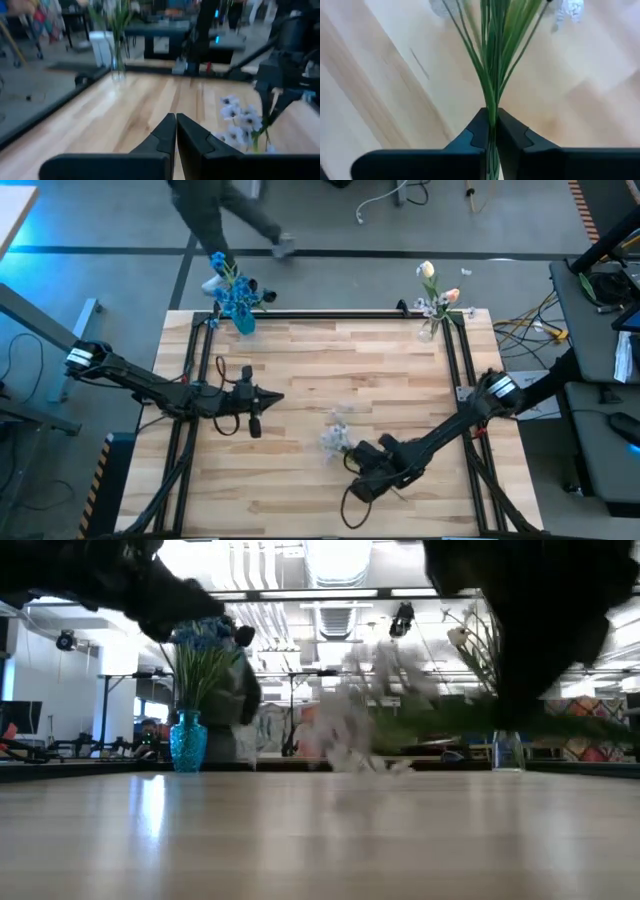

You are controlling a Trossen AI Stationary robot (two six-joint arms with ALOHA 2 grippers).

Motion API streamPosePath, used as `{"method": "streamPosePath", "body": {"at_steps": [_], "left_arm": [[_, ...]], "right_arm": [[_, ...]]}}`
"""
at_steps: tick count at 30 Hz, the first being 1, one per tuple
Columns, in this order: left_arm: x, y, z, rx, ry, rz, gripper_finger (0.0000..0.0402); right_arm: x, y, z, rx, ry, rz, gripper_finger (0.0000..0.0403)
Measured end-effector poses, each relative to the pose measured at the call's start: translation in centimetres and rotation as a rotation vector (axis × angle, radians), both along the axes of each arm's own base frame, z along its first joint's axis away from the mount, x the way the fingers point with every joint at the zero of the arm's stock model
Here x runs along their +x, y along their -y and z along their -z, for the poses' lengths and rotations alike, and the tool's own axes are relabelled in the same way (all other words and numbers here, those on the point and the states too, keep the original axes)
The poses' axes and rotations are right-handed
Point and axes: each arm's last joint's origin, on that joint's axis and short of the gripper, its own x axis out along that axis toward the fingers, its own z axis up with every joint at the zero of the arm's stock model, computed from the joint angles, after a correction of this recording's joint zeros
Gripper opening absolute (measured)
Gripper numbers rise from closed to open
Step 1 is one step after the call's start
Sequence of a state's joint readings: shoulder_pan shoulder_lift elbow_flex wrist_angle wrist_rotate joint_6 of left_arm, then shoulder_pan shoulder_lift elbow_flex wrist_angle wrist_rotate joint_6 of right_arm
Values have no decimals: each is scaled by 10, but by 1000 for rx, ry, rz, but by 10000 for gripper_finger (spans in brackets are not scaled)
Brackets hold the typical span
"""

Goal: Sort flowers into vase by color
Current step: Put the white flowers into the transparent vase

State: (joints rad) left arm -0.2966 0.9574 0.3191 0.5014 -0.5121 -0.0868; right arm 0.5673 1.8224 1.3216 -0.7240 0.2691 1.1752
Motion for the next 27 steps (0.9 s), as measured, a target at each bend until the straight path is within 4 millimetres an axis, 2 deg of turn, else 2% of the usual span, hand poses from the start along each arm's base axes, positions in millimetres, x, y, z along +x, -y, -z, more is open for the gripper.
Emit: {"method": "streamPosePath", "body": {"at_steps": [5,8,14,17,22,27], "left_arm": [[9,3,-6,38,108,5,0],[14,4,-4,52,130,4,0],[23,3,10,95,133,-37,0],[26,0,19,90,167,-57,0],[23,-4,35,85,201,-75,0],[18,-7,38,99,259,-88,0]], "right_arm": [[-4,17,-44,-105,134,-124,11],[-14,28,-72,-171,211,-199,11],[-37,47,-108,-352,331,-324,10],[-52,59,-118,-463,402,-323,9],[-80,81,-118,-659,503,-268,9],[-110,104,-123,-955,565,-116,9]]}}
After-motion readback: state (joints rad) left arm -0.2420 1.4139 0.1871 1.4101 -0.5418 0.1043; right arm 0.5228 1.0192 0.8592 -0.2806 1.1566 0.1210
